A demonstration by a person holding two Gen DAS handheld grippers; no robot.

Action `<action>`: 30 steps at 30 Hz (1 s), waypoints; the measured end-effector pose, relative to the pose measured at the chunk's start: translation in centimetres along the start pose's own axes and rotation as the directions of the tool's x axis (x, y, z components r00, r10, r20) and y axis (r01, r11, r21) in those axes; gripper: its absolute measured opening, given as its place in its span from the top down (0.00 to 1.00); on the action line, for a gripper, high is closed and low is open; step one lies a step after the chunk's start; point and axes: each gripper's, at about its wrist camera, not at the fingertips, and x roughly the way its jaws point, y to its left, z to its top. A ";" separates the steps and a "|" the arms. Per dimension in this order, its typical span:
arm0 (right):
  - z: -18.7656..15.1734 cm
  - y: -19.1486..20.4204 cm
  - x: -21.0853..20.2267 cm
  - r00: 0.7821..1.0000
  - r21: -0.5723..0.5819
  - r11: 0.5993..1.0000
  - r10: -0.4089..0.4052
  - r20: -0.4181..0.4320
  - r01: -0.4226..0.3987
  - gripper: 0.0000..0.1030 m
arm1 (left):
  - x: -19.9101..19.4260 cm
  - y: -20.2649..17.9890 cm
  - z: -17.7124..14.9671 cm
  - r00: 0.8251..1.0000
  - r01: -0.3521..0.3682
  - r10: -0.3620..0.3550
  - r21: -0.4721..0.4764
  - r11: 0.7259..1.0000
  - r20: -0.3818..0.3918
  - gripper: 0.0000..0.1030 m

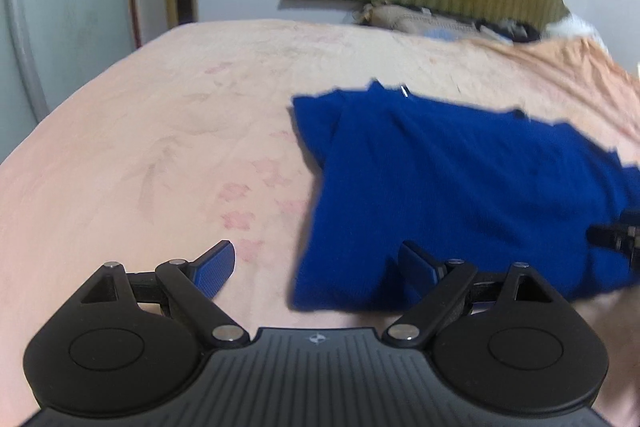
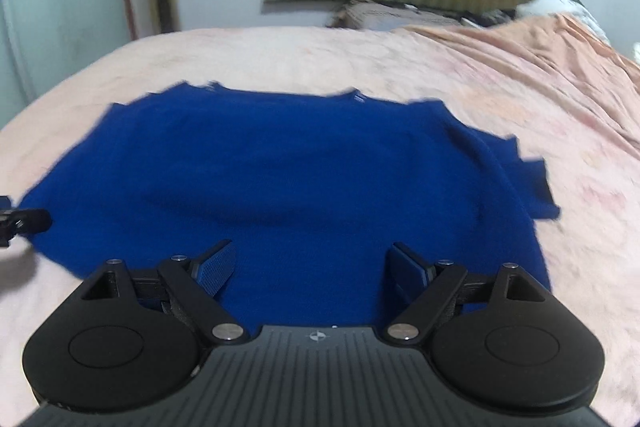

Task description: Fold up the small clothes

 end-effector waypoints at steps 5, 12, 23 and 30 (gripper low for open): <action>0.4 2.2 -0.9 0.998 -0.091 0.996 0.000 0.057 0.005 0.17 | 0.7 1.6 0.8 0.995 0.079 -0.083 -0.084 0.993 -0.050 0.13; -2.3 -6.2 -3.5 0.967 0.151 0.961 -0.245 0.065 0.233 0.17 | 1.2 0.9 -0.8 0.986 0.149 -0.153 -0.062 0.987 -0.063 0.15; -4.8 -12.6 -4.4 0.990 0.363 0.923 -0.138 0.002 0.128 0.94 | 1.7 0.7 -0.3 0.985 0.147 -0.154 -0.098 0.984 -0.074 0.92; -5.5 -13.4 -5.7 0.986 0.313 0.935 -0.159 -0.046 0.165 0.97 | 0.5 0.2 -1.4 0.989 0.128 -0.127 0.011 0.992 -0.076 0.94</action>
